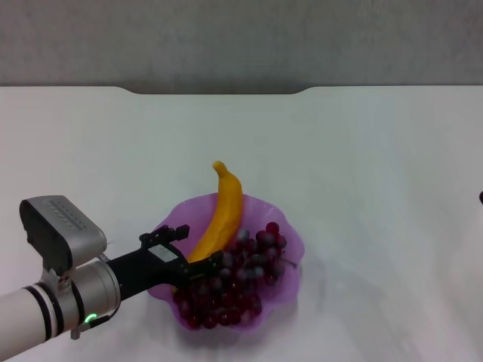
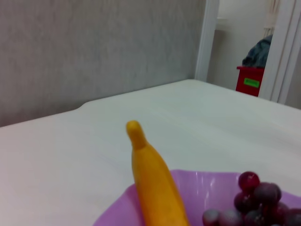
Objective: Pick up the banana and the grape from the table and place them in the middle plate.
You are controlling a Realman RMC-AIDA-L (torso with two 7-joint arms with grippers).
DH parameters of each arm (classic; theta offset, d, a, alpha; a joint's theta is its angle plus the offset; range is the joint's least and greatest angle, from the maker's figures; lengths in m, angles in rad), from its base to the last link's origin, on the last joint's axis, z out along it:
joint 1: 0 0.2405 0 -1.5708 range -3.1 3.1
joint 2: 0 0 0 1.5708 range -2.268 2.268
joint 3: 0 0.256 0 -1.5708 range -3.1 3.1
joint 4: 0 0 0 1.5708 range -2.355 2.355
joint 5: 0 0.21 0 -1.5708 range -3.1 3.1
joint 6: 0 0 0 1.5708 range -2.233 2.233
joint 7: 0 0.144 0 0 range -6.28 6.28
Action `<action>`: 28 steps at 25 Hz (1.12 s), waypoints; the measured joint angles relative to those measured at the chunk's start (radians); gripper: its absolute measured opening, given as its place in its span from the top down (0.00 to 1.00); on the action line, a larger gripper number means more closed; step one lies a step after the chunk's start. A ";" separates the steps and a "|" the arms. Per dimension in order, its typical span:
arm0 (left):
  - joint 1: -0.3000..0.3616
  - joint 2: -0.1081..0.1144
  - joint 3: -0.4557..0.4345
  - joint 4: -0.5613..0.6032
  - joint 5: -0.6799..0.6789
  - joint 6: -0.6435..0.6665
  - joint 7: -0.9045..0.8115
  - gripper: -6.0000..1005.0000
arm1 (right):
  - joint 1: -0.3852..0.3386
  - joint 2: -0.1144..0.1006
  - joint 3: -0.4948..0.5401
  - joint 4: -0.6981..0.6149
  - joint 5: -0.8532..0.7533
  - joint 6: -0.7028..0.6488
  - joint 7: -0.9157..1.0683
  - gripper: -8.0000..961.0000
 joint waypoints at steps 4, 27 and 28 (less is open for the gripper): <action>0.007 0.002 -0.001 0.007 -0.019 0.041 0.000 0.16 | 0.000 0.000 0.000 0.001 0.000 0.000 0.000 0.99; 0.086 0.004 -0.003 0.245 -0.300 0.527 0.003 0.64 | 0.021 0.000 -0.001 0.025 0.000 0.003 0.002 0.99; 0.098 0.004 -0.003 0.250 -0.333 0.537 0.003 0.66 | 0.021 0.000 -0.001 0.025 0.000 0.003 0.002 0.99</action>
